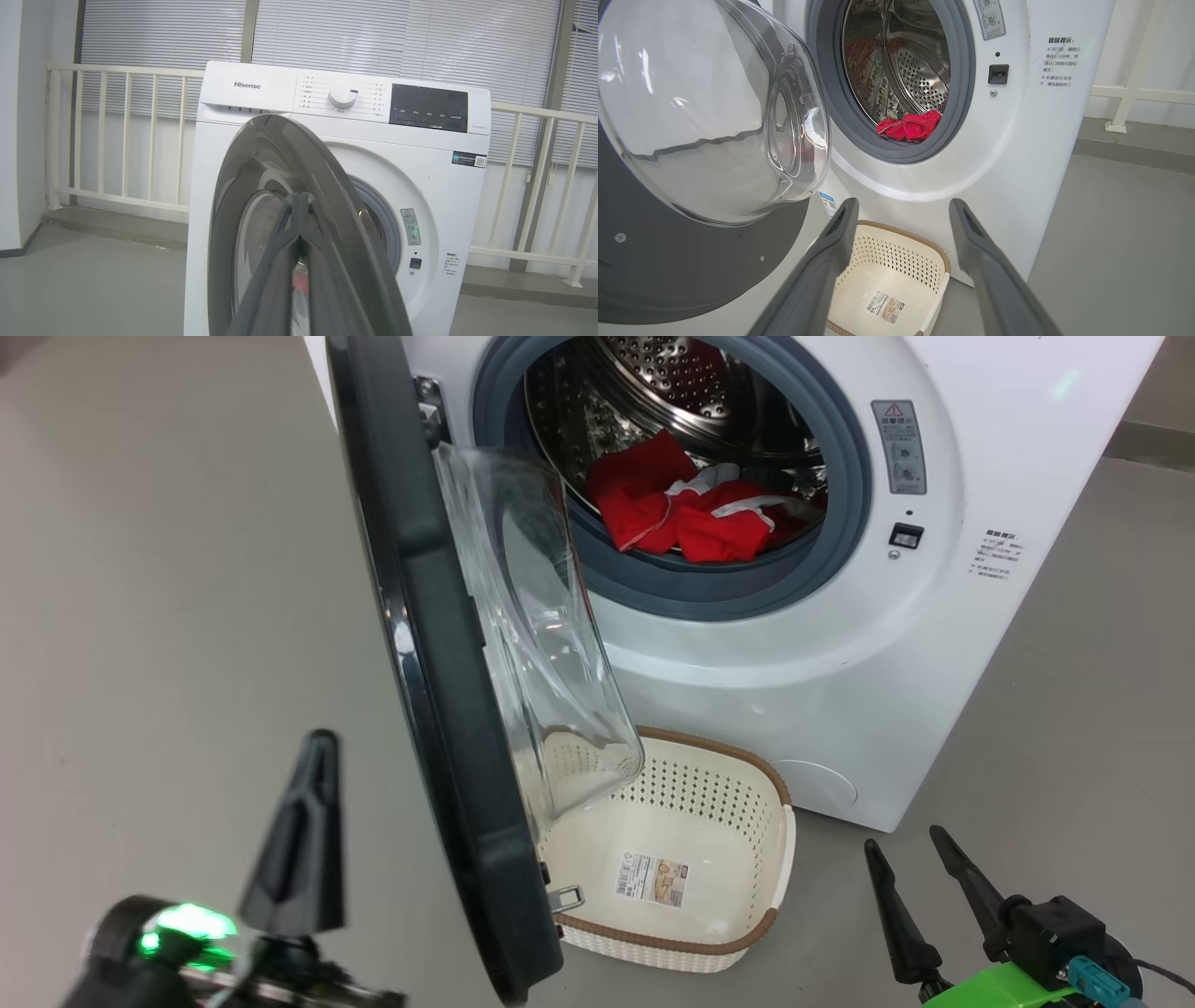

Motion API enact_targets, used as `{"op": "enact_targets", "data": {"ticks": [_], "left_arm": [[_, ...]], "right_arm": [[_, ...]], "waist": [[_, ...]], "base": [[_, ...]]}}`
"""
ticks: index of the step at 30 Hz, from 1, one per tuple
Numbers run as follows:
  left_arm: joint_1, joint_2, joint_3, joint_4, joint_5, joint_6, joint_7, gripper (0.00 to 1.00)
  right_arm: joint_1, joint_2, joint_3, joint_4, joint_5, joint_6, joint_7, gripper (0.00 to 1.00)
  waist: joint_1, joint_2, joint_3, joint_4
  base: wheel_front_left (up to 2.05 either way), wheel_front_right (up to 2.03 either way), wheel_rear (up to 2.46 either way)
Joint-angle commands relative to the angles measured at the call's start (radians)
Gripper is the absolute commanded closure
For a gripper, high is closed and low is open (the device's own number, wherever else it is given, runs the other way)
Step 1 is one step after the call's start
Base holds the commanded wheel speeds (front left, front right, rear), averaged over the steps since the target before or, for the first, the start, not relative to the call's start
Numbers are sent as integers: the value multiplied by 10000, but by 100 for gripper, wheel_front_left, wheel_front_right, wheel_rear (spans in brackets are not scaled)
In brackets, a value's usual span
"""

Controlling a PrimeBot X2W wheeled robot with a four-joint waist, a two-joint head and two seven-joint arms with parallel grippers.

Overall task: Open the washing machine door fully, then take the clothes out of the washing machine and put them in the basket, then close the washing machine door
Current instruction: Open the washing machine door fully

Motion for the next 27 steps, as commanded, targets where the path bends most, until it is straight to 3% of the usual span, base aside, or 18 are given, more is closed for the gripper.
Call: {"op": "enact_targets", "data": {"ticks": [1, 7, 13, 19, 27], "left_arm": [[-181, 72, -105, -583, 133, -22, -48, 100], [229, 72, -2080, -818, 429, -62, -48, 100], [527, 72, -3351, 712, 26, -67, -48, 100], [380, 76, -3523, 2674, -351, -69, -48, 100], [166, 74, -3045, 3211, -683, -70, -48, 100]], "right_arm": [[-63, -28, 229, -280, 1, 75, -91, 0], [-85, -21, 226, -280, 4, 75, -91, 0], [-108, -15, 212, -266, 4, 75, -91, 0], [-138, -7, 305, -203, 32, 75, -91, 0], [-146, 1, 292, -216, 56, 75, -91, 0]], "waist": [[0, 0, 0, -38], [0, 0, 23, -129], [0, 0, 67, -161], [0, 0, 78, -180], [0, 0, 74, -173]], "base": [[0, 0, 0], [0, 0, 0], [0, 0, 0], [0, 0, 0], [0, 0, 0]]}}
